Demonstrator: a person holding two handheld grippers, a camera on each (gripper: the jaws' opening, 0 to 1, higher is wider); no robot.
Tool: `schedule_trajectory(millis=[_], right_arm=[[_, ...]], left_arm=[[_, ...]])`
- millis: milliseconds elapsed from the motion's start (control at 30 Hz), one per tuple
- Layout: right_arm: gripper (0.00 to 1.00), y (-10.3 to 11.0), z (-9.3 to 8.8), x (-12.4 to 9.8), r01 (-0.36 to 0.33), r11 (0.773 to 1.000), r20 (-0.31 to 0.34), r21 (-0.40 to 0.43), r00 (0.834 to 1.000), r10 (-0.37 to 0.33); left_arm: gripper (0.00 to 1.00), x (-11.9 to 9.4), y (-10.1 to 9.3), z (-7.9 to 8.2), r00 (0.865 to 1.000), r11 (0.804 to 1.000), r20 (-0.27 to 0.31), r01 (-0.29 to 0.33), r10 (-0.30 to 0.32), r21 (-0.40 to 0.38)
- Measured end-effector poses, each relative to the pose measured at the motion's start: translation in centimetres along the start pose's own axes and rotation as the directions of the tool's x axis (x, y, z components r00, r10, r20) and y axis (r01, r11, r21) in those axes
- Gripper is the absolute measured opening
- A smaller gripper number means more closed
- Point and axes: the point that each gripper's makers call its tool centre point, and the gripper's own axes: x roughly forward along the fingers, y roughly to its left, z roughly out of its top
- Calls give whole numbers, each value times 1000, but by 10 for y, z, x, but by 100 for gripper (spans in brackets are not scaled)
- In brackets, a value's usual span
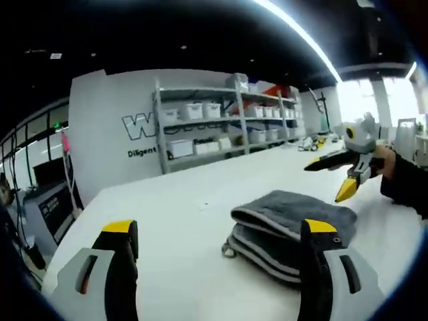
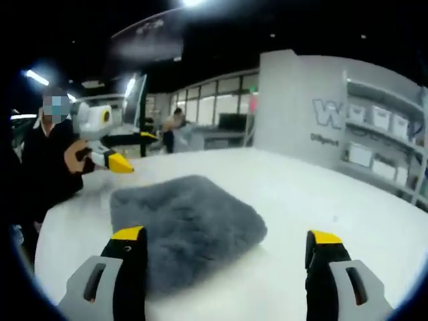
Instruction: Open the folded towel by lifting each exposed corner and separating the folded layers until the towel lies flat within the target outline without major curled edges
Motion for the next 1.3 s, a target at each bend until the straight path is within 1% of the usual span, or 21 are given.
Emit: schedule_trajectory(millis=[100,167,300,400,467,500,567,633,700,767,800,833,867,900,933,967,1067,1133,1200,1267,1300], right_arm=[[99,-5,15,-10,5,1000,27,-3,1000,-5],[99,-11,21,-14,18,1000,31,-14,999,-18],[98,-23,26,-21,28,1000,30,-9,999,-28],[95,-28,28,-26,15,1000,5,-10,1000,-15],[94,-28,33,-31,0,1000,1,-4,1000,0],[94,-28,37,-34,-9,1000,2,6,1000,9],[96,-28,43,-38,-17,1000,7,15,1000,17],[97,-25,47,-41,-44,999,1,4,999,44],[99,-18,51,-45,-90,996,-22,-21,996,90],[98,-22,62,-48,-122,991,-14,-62,992,122],[96,-24,65,-51,-128,990,-19,-63,992,127],[95,-27,67,-52,-131,989,-24,-63,991,130],[95,-30,69,-54,-132,989,-28,-69,991,130],[97,-35,70,-56,-121,990,-34,-74,992,119],[100,-38,70,-57,-112,991,-37,-71,993,110],[98,-49,72,-60,-63,998,-35,-22,997,63],[98,-50,71,-67,-53,997,-58,-60,997,50],[97,-47,74,-70,-56,997,-52,-61,997,52],[98,-38,77,-70,-82,992,-60,-95,995,77],[96,-37,78,-68,-75,992,-72,-101,995,68],[92,-40,77,-68,-57,991,-89,-121,995,47]], left_arm=[[100,1,-2,0,1000,1000,-2,3,-3,-3],[100,1,-2,1,1000,1000,-1,8,-8,-9],[100,2,-4,4,1000,1000,7,15,-15,-9],[100,1,-6,4,1000,1000,8,19,-19,-8],[100,2,-6,6,1000,1000,4,5,-5,3],[100,2,-5,7,1000,1000,0,-8,8,25],[100,3,-6,9,1000,999,-2,-16,16,33],[100,3,-7,11,1000,1000,7,-10,10,26],[100,5,-10,12,1000,1000,17,-4,4,19],[100,7,-13,9,1000,1000,12,2,-2,22],[100,7,-15,9,1000,1000,16,9,-9,25],[99,7,-16,18,998,999,61,5,-8,53],[99,5,-15,23,996,998,84,-8,2,66],[98,3,-14,27,995,997,102,-23,14,80],[98,2,-13,29,994,996,107,-27,18,84],[97,-1,-10,34,991,997,128,-38,29,74],[96,-5,-11,45,983,998,185,-25,15,52],[98,-5,-14,47,981,998,195,-23,11,60],[98,2,-16,46,981,997,192,-13,-1,71],[97,5,-19,43,983,997,185,-10,-4,75],[97,4,-20,42,983,997,185,-13,-3,81]])
